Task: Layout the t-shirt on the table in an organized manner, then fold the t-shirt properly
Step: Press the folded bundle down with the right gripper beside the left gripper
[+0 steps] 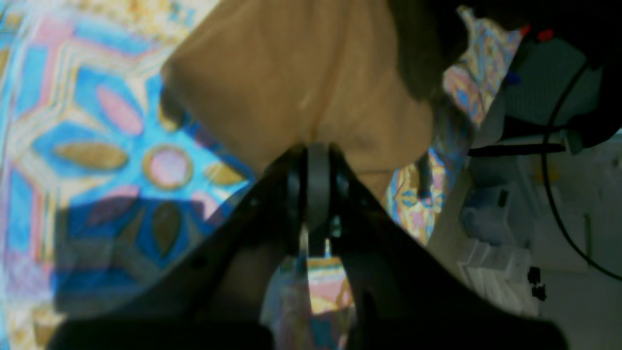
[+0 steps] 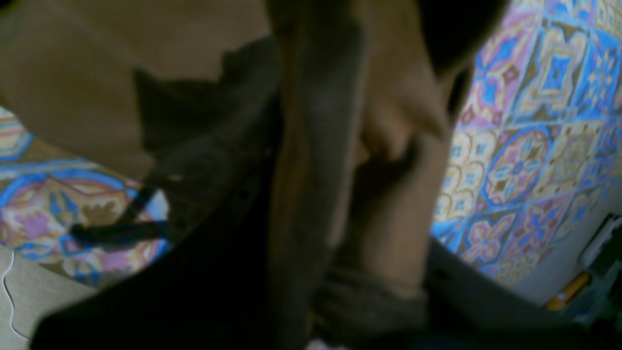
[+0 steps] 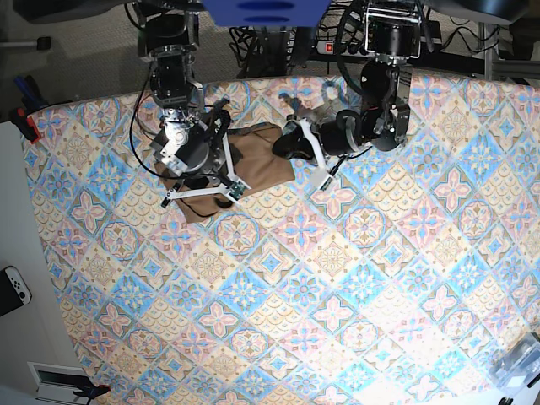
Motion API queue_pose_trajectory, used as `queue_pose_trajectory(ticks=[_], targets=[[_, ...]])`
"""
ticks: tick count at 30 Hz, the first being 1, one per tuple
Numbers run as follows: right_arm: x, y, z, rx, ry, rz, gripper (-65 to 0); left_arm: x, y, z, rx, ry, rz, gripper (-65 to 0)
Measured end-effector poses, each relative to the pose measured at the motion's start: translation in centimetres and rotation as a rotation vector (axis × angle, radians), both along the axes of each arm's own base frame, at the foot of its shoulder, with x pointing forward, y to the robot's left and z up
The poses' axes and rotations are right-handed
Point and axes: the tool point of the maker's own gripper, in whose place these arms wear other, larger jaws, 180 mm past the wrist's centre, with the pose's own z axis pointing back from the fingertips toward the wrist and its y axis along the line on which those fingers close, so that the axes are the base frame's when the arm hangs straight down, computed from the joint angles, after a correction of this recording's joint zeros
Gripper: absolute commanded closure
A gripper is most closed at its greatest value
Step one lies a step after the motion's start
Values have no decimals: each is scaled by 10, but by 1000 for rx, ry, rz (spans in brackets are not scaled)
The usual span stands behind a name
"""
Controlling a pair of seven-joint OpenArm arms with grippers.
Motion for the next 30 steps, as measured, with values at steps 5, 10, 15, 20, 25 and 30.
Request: queue_pose_trajectory(ticks=[5,10,15,20,25,30], targets=[[-3,14,0,-4,1,53,0,-2,-5,1,-2,-2,-18,0],[-6,35,1,7,-3,122,0,-1,-14,4,-8,-12,-45,0],[-3,46,4,53,-33,150,-25,0,-12,9,-48,-5,-29,0],[-2,47,4,61,-36,150,-293,-1,8,14,-89,9,-9,0],[-3,48,3,61,-33,153,-393,-17,26,25,-153,33,13,0],[-5,53,3,54,-32,175,-393,-11,35,47,-160,-40,9,0]])
